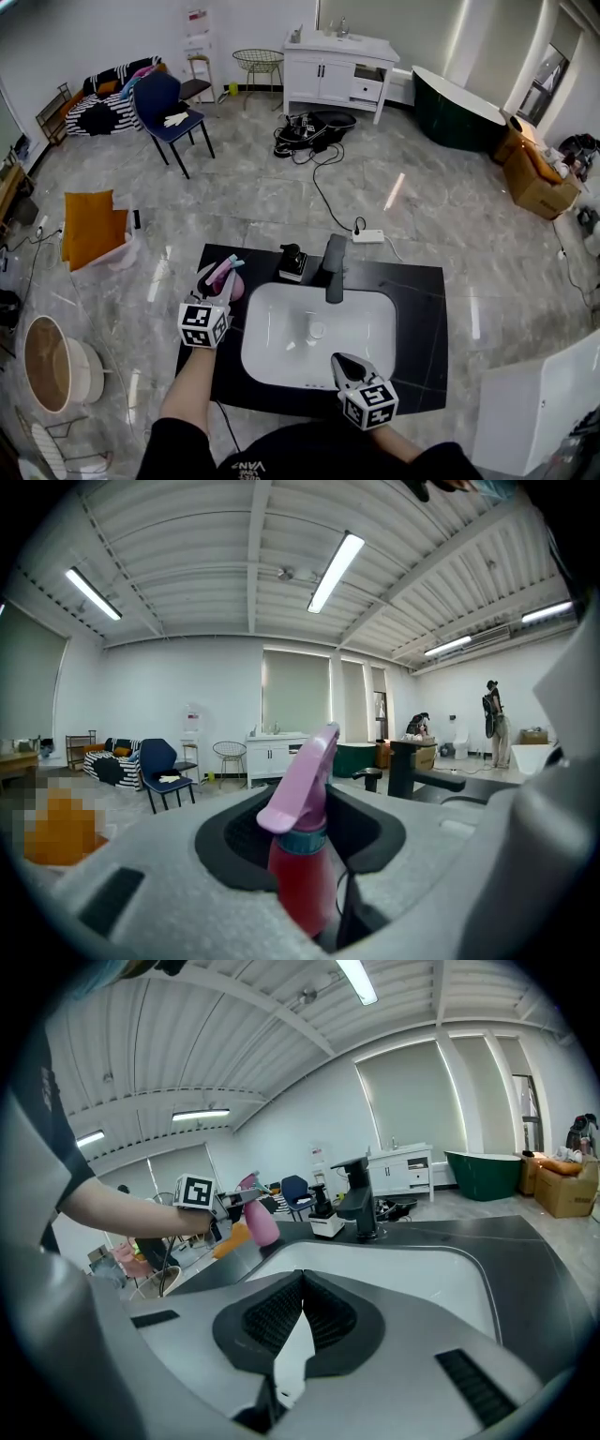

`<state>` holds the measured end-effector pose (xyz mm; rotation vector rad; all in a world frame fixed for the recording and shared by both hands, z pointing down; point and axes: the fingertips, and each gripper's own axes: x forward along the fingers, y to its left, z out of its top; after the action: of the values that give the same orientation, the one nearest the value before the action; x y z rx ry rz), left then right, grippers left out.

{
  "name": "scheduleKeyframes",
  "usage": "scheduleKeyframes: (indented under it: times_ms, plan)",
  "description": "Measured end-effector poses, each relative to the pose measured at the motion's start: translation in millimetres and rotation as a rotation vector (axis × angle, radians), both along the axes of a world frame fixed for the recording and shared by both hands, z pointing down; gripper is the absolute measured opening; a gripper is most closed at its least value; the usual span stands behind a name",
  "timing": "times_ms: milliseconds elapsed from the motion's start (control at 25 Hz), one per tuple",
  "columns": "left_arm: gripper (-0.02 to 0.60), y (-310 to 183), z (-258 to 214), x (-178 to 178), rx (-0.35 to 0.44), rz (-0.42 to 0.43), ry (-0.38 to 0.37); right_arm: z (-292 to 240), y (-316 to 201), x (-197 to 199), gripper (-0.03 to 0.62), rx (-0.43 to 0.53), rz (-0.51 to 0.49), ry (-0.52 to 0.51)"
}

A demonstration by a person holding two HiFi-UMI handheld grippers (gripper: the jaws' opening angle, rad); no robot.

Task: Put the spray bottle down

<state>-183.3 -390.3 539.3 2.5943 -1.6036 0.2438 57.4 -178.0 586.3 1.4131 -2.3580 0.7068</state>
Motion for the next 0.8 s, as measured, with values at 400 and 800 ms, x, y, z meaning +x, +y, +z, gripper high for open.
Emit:
scheduleKeyframes:
  times_ms: [400, 800]
  plan:
    - [0.144, -22.8, 11.7, 4.9, -0.043, -0.045, 0.067, -1.1, -3.0, 15.6, 0.0, -0.006, 0.036, 0.011]
    - [0.152, -26.3, 15.7, -2.1, -0.076, -0.062, 0.104, -2.5, -5.9, 13.1, 0.0, 0.004, 0.03, 0.009]
